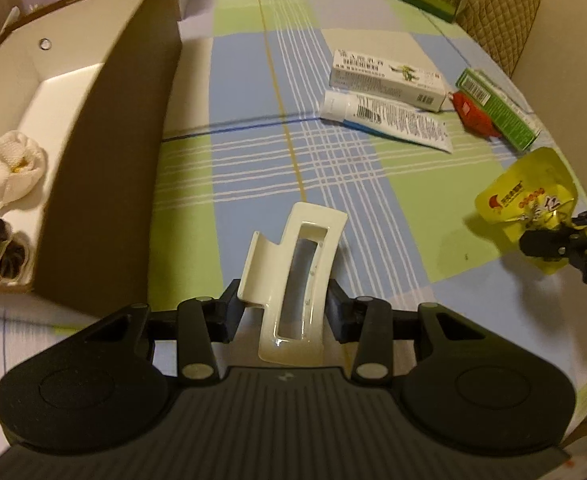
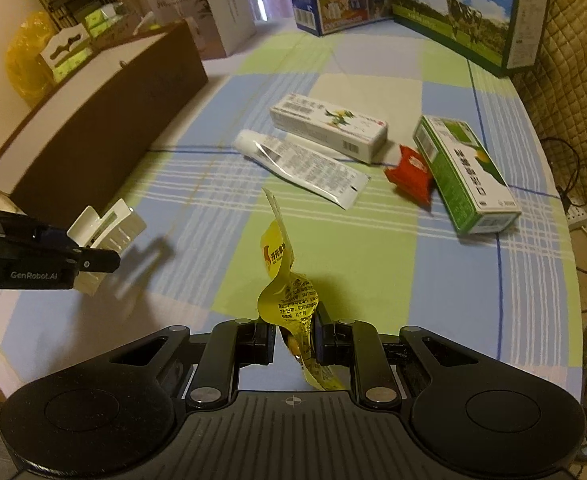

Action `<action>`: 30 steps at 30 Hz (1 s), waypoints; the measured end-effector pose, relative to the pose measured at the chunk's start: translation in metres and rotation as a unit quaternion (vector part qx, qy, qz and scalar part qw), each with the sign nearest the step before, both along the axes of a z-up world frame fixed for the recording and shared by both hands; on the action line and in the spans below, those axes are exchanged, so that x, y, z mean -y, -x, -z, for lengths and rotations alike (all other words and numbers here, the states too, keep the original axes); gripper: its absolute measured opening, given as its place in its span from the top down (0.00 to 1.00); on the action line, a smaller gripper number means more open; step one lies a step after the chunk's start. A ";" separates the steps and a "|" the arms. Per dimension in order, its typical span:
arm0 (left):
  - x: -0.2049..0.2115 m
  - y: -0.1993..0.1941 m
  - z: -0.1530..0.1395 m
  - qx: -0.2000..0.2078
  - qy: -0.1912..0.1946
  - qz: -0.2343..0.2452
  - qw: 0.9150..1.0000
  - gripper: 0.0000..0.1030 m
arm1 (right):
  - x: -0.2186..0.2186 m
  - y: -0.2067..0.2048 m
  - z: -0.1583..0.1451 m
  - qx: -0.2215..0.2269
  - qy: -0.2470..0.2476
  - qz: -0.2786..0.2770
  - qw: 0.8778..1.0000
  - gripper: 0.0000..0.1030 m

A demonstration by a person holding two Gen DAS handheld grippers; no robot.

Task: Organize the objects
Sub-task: 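Carry the claw clip and yellow pouch over the cardboard box with both tools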

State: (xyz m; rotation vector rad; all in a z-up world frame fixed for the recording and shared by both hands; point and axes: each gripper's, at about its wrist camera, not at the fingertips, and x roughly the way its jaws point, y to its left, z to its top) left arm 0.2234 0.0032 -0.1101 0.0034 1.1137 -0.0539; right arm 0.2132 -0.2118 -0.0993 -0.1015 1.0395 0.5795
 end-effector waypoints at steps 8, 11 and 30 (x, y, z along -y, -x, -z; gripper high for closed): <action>-0.016 0.021 -0.034 0.029 0.028 -0.014 0.999 0.64 | -0.027 0.008 -0.024 0.018 -0.027 -0.017 0.999 0.85; -0.026 0.028 -0.050 0.046 0.039 -0.021 0.998 0.64 | -0.040 0.011 -0.034 0.025 -0.041 -0.025 0.999 0.85; -0.145 0.041 -0.112 0.128 0.017 -0.096 0.987 0.64 | -0.191 0.006 -0.078 0.027 -0.163 -0.095 0.982 0.85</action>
